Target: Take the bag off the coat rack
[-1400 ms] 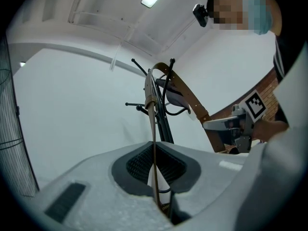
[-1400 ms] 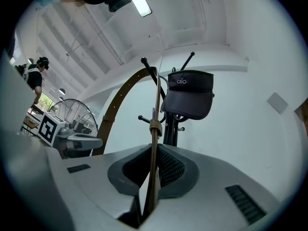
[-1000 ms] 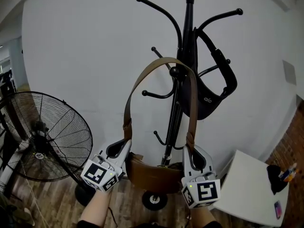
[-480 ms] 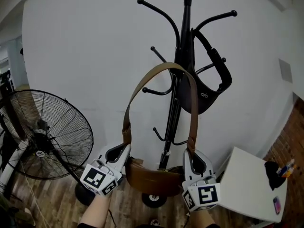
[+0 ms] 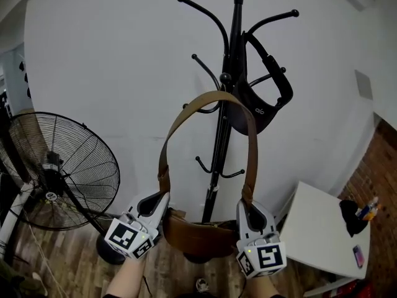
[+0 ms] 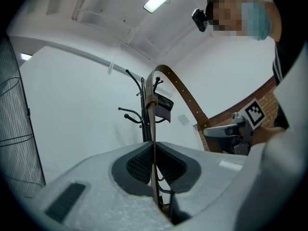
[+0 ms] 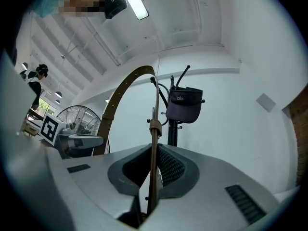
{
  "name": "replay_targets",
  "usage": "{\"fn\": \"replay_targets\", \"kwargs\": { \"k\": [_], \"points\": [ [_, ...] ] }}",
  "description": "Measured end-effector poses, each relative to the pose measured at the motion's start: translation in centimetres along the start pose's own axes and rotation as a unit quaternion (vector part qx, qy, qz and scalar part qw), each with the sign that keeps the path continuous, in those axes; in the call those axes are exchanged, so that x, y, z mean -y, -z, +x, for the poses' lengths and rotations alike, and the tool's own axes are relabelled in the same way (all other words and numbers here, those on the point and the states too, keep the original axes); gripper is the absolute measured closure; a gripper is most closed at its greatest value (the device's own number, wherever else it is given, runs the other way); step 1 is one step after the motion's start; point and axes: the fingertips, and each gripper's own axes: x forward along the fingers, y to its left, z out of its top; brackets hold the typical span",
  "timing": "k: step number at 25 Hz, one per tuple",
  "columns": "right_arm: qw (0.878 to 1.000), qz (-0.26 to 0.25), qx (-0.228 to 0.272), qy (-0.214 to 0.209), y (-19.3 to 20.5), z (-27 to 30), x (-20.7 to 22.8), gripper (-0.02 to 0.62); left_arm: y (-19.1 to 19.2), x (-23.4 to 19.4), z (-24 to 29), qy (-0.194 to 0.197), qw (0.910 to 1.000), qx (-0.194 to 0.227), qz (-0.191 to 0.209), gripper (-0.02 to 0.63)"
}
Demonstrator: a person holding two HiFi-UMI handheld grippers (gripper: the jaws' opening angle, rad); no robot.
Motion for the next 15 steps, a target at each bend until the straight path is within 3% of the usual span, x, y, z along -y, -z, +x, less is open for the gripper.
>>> {"fn": "replay_targets", "kwargs": {
  "k": [15],
  "points": [
    [0.997,0.025,-0.069,0.006,5.4,-6.7,-3.0,0.568,4.5,4.5,-6.3,0.007,0.9977,-0.045,-0.05,0.591]
  ]
}}
